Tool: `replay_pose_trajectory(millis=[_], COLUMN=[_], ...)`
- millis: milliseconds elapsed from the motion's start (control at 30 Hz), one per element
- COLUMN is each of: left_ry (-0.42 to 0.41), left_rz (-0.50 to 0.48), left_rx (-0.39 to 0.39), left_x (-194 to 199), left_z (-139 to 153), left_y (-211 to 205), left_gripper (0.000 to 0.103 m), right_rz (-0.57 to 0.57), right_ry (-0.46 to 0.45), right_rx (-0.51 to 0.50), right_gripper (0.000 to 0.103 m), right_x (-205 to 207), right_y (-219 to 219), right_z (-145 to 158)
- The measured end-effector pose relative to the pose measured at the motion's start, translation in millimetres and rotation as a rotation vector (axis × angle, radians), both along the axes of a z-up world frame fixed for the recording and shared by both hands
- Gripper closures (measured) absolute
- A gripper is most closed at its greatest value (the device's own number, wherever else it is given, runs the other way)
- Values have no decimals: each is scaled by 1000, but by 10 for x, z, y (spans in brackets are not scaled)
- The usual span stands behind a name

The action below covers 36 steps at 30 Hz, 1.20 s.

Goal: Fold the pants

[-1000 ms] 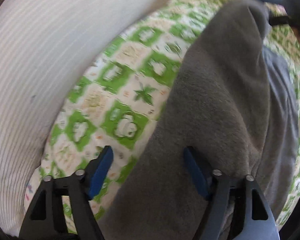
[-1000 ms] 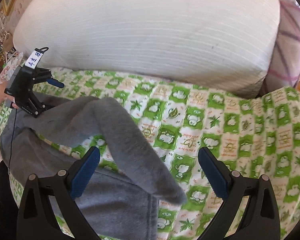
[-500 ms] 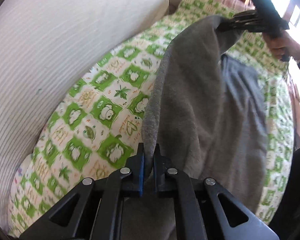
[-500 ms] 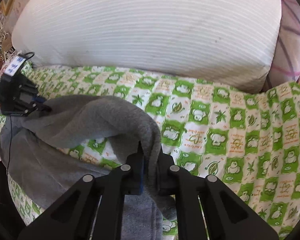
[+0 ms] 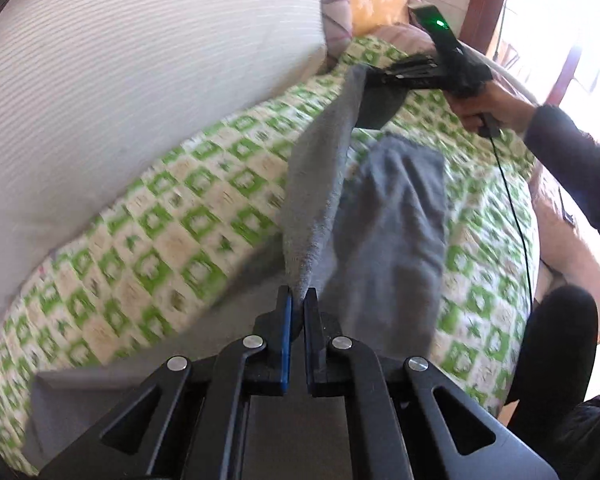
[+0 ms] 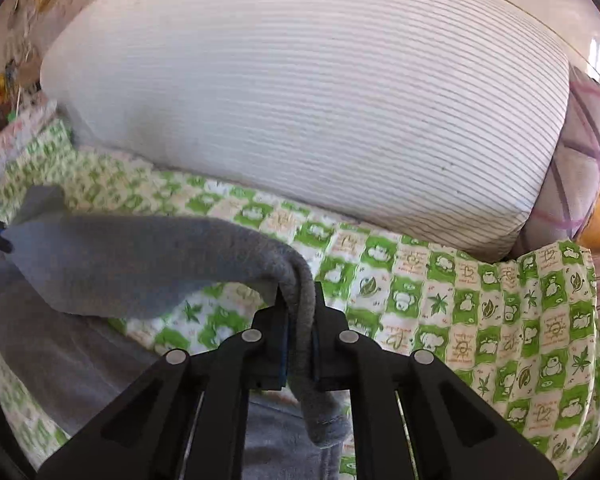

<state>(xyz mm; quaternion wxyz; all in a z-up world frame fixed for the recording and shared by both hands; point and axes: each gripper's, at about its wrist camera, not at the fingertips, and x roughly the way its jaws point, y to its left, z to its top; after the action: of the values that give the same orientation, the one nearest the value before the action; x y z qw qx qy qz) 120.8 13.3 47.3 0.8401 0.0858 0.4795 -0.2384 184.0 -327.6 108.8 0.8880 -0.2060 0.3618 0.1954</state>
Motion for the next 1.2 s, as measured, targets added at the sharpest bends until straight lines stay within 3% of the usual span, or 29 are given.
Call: replay_pose_trajectory(millis=[233, 433, 600, 733, 833, 933, 967, 1200], left_ry=[60, 73, 67, 96, 104, 92, 85, 34], left_rz=[13, 53, 66, 82, 108, 118, 120, 196], left_rx=[-39, -81, -62, -40, -32, -51, -56, -58], left_x=[-302, -415, -474, -488, -508, -579, -602, -827], left_z=[-310, -370, -440, -617, -659, -583, -551, -311], left_y=[-275, -301, -356, -385, -363, -314, -294, 83], left_gripper=[100, 100, 100, 99, 95, 82, 78, 78], right_rz=[61, 86, 86, 68, 56, 78, 88, 103], right_ry=[1, -47, -14, 65, 55, 75, 65, 54], right_rx=[-110, -211, -272, -305, -315, -296, -300, -230], right_gripper=[94, 94, 94, 92, 83, 45, 38, 37], right_x=[-422, -816, -979, -1016, -1100, -1226, -1292, -1581], right_y=[-155, -328, -384, -400, -371, -314, -287, -93], right_z=[-275, -364, -555, -833, -849, -790, -761, -556])
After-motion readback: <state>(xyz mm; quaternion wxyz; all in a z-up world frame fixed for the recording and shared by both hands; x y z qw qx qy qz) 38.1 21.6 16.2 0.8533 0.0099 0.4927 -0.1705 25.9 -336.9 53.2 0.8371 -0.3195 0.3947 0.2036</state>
